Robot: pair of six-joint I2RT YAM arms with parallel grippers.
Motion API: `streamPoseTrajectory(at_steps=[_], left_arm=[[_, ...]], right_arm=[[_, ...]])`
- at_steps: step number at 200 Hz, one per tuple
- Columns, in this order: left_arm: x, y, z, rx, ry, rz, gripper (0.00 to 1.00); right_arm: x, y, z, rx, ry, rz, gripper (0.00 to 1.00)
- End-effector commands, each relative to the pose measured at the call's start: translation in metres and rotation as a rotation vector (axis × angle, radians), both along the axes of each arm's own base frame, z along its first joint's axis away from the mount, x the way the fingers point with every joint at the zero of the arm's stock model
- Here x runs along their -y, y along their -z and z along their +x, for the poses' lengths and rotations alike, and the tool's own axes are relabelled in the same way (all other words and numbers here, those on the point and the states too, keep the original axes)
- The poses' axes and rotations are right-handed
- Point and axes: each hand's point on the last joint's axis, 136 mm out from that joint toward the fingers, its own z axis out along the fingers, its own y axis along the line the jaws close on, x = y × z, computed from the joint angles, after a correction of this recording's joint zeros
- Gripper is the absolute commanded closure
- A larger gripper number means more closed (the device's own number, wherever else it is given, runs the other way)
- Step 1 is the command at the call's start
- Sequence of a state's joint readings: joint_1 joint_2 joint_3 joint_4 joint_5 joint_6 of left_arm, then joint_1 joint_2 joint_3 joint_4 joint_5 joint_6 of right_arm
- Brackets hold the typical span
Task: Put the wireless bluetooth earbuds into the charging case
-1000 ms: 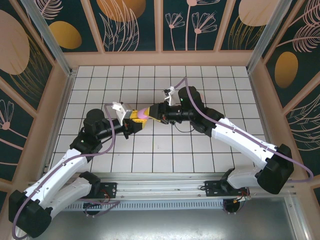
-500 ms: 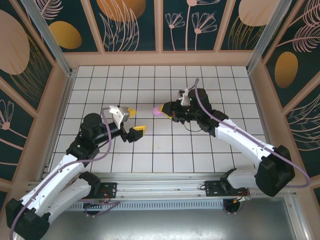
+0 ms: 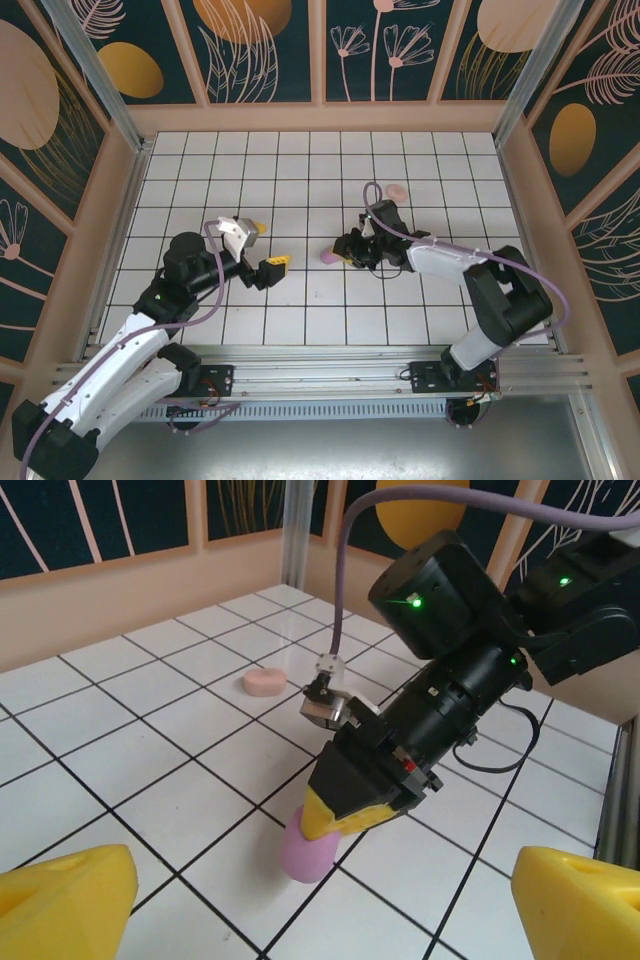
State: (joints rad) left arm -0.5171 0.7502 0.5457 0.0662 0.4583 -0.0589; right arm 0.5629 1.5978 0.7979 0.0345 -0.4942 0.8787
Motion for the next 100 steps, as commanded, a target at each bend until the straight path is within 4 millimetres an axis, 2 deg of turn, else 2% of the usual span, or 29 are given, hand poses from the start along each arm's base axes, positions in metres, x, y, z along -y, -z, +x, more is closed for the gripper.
streamPoseTrajectory(at_steps=[1,32,49,58,83,100], left_arm=[[-0.004,0.011,0.000,-0.027,-0.027,0.009,0.01],[-0.005,0.014,0.001,-0.035,-0.034,0.009,0.02],[-0.006,0.015,0.001,-0.035,-0.042,0.014,0.01],[-0.007,0.017,0.002,-0.038,-0.047,0.020,0.02],[-0.010,0.022,0.004,-0.041,-0.070,0.034,0.02],[-0.016,0.025,0.012,-0.048,-0.125,0.038,0.01]], right_arm=[[-0.015,0.002,0.016,0.083,-0.061,-0.005,0.81],[-0.021,0.029,0.016,0.042,-0.110,-0.045,0.81],[-0.020,0.036,0.016,0.032,-0.115,-0.066,0.79],[-0.018,0.039,0.015,0.029,-0.112,-0.087,0.75],[-0.012,0.036,0.016,0.049,-0.113,-0.170,0.53],[-0.005,0.028,0.017,0.067,-0.110,-0.222,0.49]])
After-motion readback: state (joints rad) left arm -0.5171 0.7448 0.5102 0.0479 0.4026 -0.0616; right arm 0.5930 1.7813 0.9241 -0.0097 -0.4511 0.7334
